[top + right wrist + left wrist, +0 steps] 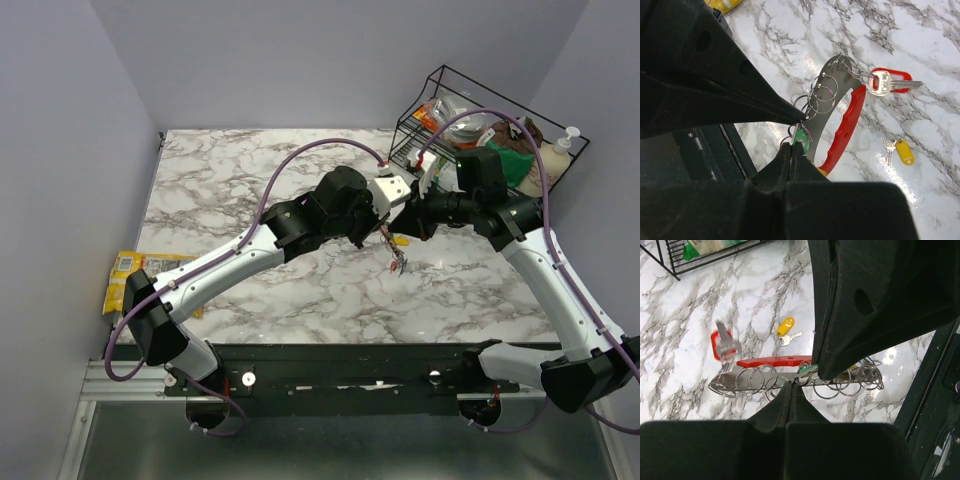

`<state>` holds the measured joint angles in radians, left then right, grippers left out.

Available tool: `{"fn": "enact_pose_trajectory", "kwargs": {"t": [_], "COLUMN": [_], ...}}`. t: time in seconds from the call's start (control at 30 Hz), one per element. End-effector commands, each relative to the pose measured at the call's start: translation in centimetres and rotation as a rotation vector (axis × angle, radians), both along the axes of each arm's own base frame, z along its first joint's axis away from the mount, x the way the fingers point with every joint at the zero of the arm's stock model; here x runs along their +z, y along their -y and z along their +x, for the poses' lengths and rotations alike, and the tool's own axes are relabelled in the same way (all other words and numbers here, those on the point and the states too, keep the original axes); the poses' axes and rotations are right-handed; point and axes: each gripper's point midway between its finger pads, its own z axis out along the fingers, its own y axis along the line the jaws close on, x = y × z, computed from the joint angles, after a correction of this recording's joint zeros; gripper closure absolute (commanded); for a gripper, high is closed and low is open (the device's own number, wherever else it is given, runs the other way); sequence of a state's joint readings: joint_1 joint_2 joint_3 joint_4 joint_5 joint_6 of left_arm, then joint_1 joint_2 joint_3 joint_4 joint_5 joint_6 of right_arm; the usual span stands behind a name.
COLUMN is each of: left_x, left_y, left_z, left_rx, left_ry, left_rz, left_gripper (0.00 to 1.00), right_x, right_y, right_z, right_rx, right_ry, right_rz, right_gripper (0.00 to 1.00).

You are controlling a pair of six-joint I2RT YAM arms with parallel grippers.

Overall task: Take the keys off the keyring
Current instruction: Remove the key from the keyring.

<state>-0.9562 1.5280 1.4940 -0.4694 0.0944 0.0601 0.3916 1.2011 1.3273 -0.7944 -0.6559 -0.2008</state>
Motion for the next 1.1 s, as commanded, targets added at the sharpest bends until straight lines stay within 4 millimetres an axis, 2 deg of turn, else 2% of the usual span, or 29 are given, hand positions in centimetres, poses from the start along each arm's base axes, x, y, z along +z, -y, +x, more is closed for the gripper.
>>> {"fn": "enact_pose_trajectory", "kwargs": {"t": [0.0, 0.27, 0.4, 0.7, 0.83, 1.07], "left_x": [0.5, 1.3, 1.5, 1.8, 2.1, 2.6], "left_y": [0.3, 0.0, -0.1, 0.4, 0.5, 0.5], "left_z": [0.3, -0.9, -1.7, -2.8, -2.9, -3.1], "left_rx": [0.003, -0.046, -0.076, -0.129, -0.128, -0.134], "left_ry": [0.023, 0.021, 0.013, -0.028, -0.03, -0.034], "left_rz": [-0.008, -0.033, -0.048, -0.073, -0.077, -0.088], "left_gripper": [1.0, 1.0, 1.0, 1.0, 1.0, 1.0], "right_x": [1.9, 0.7, 0.2, 1.1, 0.1, -1.3], "right_y": [-0.7, 0.5, 0.6, -1.7, -2.3, -2.5], "right_z": [-0.7, 1.1, 1.3, -0.7, -1.0, -0.3], "right_rx": [0.042, -0.023, -0.015, 0.145, 0.179, 0.165], "right_ry": [0.056, 0.119, 0.143, 0.143, 0.12, 0.117], "right_rz": [0.058, -0.029, -0.039, 0.093, 0.118, 0.126], "right_gripper": [0.99, 0.99, 0.99, 0.99, 0.96, 0.9]}}
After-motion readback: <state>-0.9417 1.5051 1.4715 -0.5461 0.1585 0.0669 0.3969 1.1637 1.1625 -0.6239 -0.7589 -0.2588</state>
